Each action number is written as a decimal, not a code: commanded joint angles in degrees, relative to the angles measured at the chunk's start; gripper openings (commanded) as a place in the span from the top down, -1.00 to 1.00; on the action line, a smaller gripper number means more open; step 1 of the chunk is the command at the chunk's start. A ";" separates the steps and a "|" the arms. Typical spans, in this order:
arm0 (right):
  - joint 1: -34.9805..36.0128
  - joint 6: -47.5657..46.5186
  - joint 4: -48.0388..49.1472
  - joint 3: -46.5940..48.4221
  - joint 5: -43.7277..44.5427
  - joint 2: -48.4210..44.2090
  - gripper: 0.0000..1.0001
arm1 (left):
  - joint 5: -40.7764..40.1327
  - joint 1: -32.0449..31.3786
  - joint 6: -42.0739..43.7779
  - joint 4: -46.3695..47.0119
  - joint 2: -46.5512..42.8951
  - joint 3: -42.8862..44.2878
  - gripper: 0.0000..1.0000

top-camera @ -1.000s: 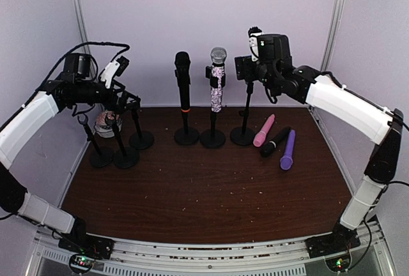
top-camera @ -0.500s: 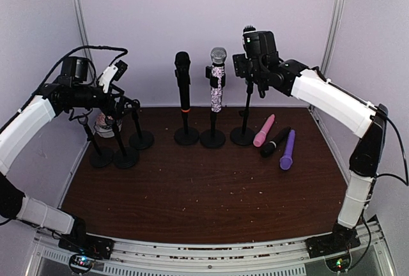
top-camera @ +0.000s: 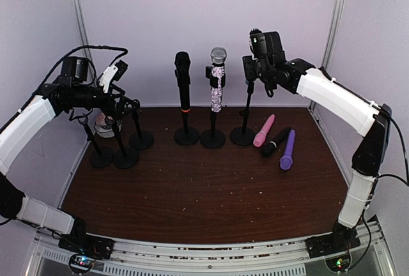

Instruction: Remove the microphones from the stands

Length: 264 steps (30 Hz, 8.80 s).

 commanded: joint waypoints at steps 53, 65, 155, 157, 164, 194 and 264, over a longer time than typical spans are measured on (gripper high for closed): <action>32.02 -0.16 7.13 4.85 8.18 -0.61 0.93 | 7.82 -10.37 -6.59 3.15 1.56 -6.36 -0.94; 34.72 2.17 9.57 0.59 14.85 -1.32 1.00 | 6.60 -17.78 -12.70 14.86 8.32 -5.80 -0.77; 55.26 -3.17 23.23 -27.58 33.12 -25.78 1.00 | 0.77 -20.31 -14.98 27.91 24.24 -0.35 1.00; 55.66 -3.68 23.18 -27.70 35.34 -26.75 1.00 | 1.71 -20.36 -14.45 27.83 24.29 0.11 1.00; 55.67 -2.53 22.54 -32.73 41.80 -33.44 1.00 | 9.70 -21.11 -9.81 24.16 23.32 2.13 0.98; -5.73 28.25 -7.08 -56.26 1.88 -32.75 1.00 | 8.92 -21.43 10.02 -3.31 9.24 1.58 -0.96; 14.91 53.34 13.45 -57.70 -35.17 -30.41 -0.76 | 8.31 -16.89 5.55 -0.41 8.46 0.42 -0.95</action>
